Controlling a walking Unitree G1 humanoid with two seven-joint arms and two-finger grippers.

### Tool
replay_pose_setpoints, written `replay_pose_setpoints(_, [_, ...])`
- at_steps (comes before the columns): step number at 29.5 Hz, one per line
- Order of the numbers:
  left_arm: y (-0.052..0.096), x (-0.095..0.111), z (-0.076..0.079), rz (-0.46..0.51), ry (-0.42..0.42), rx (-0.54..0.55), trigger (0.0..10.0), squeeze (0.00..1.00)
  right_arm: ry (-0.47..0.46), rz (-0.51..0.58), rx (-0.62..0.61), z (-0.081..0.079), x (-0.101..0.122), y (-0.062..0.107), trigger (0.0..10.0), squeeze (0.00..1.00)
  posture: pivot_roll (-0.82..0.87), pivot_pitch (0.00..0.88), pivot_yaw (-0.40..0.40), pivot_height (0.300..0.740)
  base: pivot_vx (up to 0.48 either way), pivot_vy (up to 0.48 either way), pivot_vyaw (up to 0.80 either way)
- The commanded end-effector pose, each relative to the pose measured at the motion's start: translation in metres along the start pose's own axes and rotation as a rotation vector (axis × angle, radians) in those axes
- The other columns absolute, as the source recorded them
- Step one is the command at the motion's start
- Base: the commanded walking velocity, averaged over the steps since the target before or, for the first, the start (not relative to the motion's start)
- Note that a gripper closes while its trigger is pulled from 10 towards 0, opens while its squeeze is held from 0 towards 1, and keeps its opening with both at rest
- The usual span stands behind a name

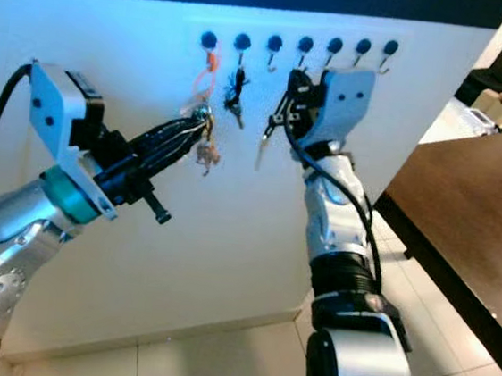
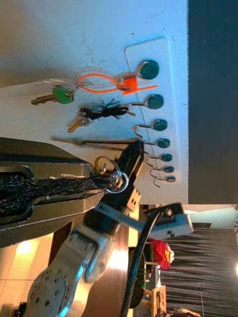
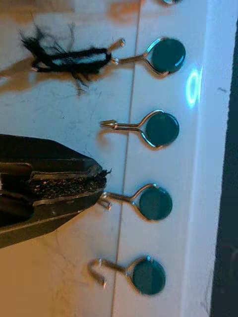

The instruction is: Hang keys on a hook

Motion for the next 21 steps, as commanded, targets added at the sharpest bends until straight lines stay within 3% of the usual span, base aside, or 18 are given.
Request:
replay_pose_setpoints(1, [0.002,0.004,0.002,0.007,0.008,0.000,10.0,0.00,0.002,0.012,-0.008,-0.003,0.002,-0.004,10.0,0.00,0.12,0.112,0.058,0.740,0.000,0.000,0.00])
replay_pose_setpoints(4, [0.002,0.004,0.002,0.003,0.011,-0.004,10.0,0.00,-0.019,0.036,0.025,-0.013,0.007,-0.008,10.0,0.00,0.13,0.114,0.056,0.740,0.000,0.000,0.00])
replay_pose_setpoints(14, [0.000,0.004,0.005,0.002,0.028,-0.009,10.0,0.00,-0.007,0.101,0.079,-0.024,0.017,-0.010,10.0,0.00,0.12,0.116,0.052,0.740,0.000,0.000,0.00])
replay_pose_setpoints(21, [0.000,0.003,0.005,-0.003,0.038,-0.011,10.0,0.00,0.011,0.126,0.047,-0.015,0.012,0.003,10.0,0.00,0.11,0.115,0.054,0.740,0.000,0.000,0.00])
Point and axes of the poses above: a point about 5 cm out from each wrist's last joint towards the gripper, its own y axis pointing back from the gripper into the wrist, its own x axis along the axis of the wrist's last joint, z = x × y, the point moved 4 cm from there along -y, pointing out of the wrist towards the gripper, and after that the axes turned 10 degrees about y, right-handed, at the moved point
